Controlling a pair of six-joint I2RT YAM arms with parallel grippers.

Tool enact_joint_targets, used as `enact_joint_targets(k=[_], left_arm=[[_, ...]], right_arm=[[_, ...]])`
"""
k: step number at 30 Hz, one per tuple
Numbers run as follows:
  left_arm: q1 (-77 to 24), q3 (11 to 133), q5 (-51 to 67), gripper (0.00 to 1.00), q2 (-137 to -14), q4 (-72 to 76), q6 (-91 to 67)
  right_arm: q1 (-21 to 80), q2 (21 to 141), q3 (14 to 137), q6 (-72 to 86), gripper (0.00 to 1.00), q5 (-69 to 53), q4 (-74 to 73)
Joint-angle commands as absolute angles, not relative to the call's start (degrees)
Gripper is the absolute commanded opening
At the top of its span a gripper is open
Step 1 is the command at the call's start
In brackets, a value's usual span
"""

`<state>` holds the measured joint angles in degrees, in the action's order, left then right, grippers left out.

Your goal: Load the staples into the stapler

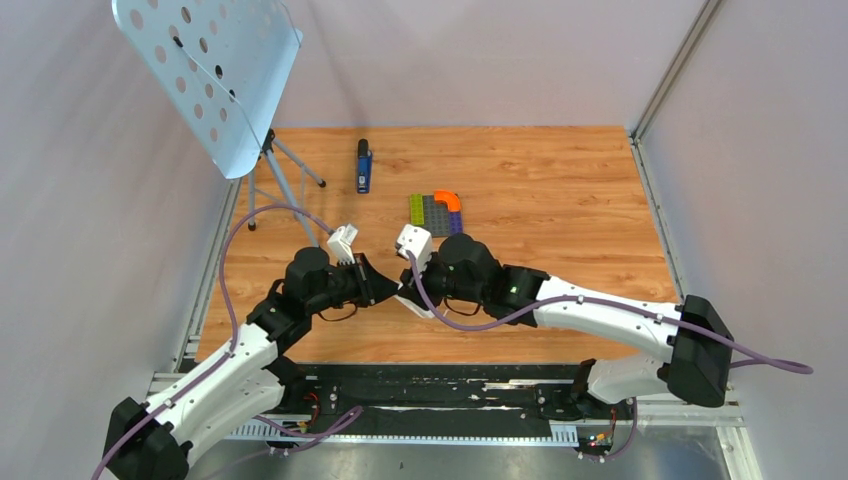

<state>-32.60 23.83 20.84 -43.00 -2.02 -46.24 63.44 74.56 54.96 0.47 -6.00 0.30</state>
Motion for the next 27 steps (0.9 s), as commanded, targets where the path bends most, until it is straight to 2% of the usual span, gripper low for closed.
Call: enact_joint_targets(k=[1,19,27], left_arm=[[-32.9,25.9,19.7,0.00,-41.2,-2.7,-45.6],[-30.3,28.0,11.0,0.00,-36.3,-7.5,-48.6],[-30.1,27.8,9.8,0.00,-32.3,-6.1,-50.7]], right_arm=[[64.0,72.0,53.1,-1.3,0.15,-5.5,-1.6],[64.0,54.2,36.1,2.8,0.14,-0.9,-4.3],[64.0,49.9,29.0,8.4,0.21,-0.1,-1.4]])
